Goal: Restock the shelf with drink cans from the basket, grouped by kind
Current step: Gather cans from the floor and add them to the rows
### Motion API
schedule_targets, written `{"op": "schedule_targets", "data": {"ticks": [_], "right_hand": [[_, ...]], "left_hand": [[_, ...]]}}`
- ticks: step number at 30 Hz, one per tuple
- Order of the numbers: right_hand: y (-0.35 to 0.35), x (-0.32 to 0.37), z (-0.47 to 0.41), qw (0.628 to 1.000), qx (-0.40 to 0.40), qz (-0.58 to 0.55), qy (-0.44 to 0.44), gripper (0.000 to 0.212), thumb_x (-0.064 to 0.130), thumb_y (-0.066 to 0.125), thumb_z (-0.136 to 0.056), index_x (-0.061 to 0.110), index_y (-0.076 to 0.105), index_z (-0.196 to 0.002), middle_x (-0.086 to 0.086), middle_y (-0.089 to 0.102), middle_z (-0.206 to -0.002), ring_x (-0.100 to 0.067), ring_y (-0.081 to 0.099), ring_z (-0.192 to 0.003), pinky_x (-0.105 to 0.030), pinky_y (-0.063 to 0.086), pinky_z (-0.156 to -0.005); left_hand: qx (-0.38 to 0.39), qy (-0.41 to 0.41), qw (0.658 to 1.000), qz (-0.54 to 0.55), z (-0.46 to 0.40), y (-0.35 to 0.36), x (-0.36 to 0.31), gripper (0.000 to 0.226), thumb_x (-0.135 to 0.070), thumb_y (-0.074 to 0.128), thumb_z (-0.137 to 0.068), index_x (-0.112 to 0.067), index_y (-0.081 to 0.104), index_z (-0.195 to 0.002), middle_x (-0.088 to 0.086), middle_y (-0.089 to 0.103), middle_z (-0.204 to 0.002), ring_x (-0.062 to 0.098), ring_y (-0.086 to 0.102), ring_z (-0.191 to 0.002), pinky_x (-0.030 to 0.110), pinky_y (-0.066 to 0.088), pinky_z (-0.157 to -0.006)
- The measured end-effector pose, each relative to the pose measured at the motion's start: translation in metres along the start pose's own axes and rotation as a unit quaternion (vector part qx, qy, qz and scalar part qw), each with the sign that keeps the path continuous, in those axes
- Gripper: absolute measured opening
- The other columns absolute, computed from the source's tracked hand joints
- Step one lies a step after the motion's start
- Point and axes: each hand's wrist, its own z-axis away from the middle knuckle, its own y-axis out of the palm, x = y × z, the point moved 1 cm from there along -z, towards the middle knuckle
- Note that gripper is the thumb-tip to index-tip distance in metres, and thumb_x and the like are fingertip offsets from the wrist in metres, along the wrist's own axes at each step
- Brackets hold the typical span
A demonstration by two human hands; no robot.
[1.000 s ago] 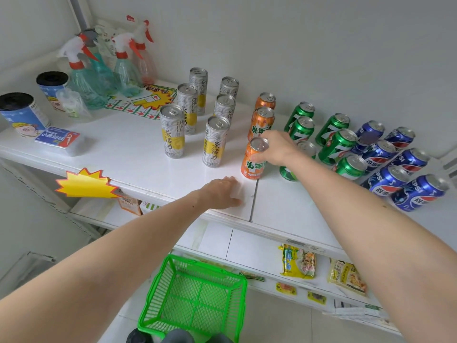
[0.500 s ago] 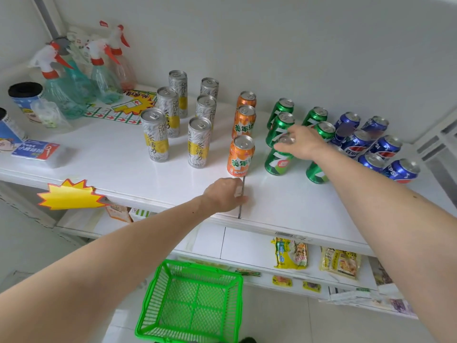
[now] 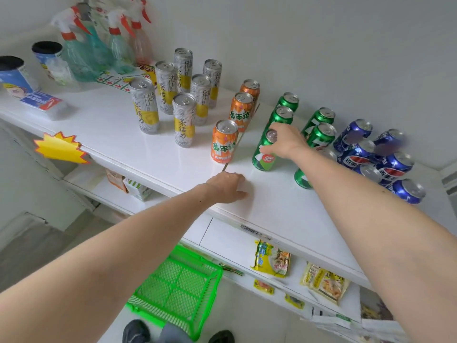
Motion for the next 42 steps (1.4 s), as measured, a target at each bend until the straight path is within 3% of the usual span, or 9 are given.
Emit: {"op": "schedule_targets", "data": {"ticks": [10, 18, 23, 28, 33, 37, 42], "right_hand": [[-0.001, -0.002, 0.025, 1.0, -0.006, -0.007, 0.005, 0.077, 0.042, 0.084, -0.071, 0.018, 0.053, -0.137, -0.012, 0.057, -0.135, -0.033, 0.055, -0.12, -0.038, 0.048, -0.097], [-0.011, -0.008, 0.032, 1.0, 0.019, -0.011, -0.009, 0.086, 0.055, 0.076, -0.075, 0.017, 0.042, -0.144, -0.009, 0.054, -0.14, -0.031, 0.053, -0.124, -0.042, 0.047, -0.1], [-0.052, -0.063, 0.037, 0.999, -0.004, -0.022, 0.028, 0.076, 0.055, 0.074, -0.077, 0.012, 0.051, -0.135, -0.01, 0.056, -0.138, -0.029, 0.054, -0.124, -0.042, 0.045, -0.102], [-0.053, -0.108, 0.042, 0.996, 0.06, 0.045, 0.054, 0.088, 0.045, 0.084, -0.069, 0.015, 0.045, -0.142, -0.01, 0.054, -0.139, -0.031, 0.053, -0.123, -0.038, 0.046, -0.099], [-0.04, -0.127, 0.038, 0.998, 0.053, 0.006, 0.021, 0.08, 0.038, 0.084, -0.071, 0.015, 0.049, -0.139, -0.011, 0.053, -0.136, -0.031, 0.053, -0.121, -0.033, 0.044, -0.091], [-0.041, -0.13, 0.034, 0.998, 0.053, 0.032, -0.015, 0.062, 0.042, 0.085, -0.066, 0.011, 0.061, -0.114, -0.01, 0.061, -0.114, -0.031, 0.059, -0.103, -0.031, 0.043, -0.072], [-0.043, -0.127, 0.043, 0.997, 0.054, 0.036, -0.034, 0.064, 0.043, 0.086, -0.065, 0.013, 0.062, -0.116, -0.009, 0.062, -0.112, -0.029, 0.06, -0.098, -0.035, 0.051, -0.08]], "left_hand": [[0.003, -0.009, 1.0, -0.016, -0.002, 0.003, -0.003, 0.064, -0.047, 0.055, -0.091, -0.016, 0.038, -0.144, 0.005, 0.044, -0.146, 0.027, 0.041, -0.133, 0.036, 0.036, -0.109], [0.008, 0.006, 1.0, -0.024, 0.002, -0.007, -0.008, 0.062, -0.047, 0.054, -0.092, -0.014, 0.04, -0.142, 0.008, 0.048, -0.141, 0.029, 0.043, -0.131, 0.037, 0.039, -0.105], [-0.042, 0.041, 0.998, -0.002, 0.005, -0.004, -0.028, 0.054, -0.045, 0.055, -0.091, -0.02, 0.047, -0.138, 0.007, 0.056, -0.135, 0.027, 0.049, -0.125, 0.035, 0.042, -0.101], [-0.004, 0.091, 0.996, 0.008, -0.002, 0.008, -0.075, 0.056, -0.042, 0.053, -0.094, -0.016, 0.042, -0.143, 0.006, 0.05, -0.141, 0.026, 0.047, -0.128, 0.03, 0.035, -0.102], [0.018, 0.064, 0.998, 0.005, -0.016, 0.027, -0.101, 0.064, -0.045, 0.052, -0.094, -0.015, 0.034, -0.147, 0.006, 0.043, -0.148, 0.026, 0.043, -0.132, 0.031, 0.033, -0.108], [-0.003, 0.023, 1.0, 0.0, -0.026, 0.037, -0.11, 0.062, -0.049, 0.052, -0.092, -0.02, 0.038, -0.145, 0.003, 0.046, -0.144, 0.027, 0.042, -0.132, 0.038, 0.037, -0.108], [-0.012, -0.003, 1.0, -0.003, -0.028, 0.04, -0.113, 0.062, -0.049, 0.055, -0.09, -0.023, 0.039, -0.144, 0.002, 0.049, -0.142, 0.027, 0.044, -0.129, 0.038, 0.039, -0.106]]}}
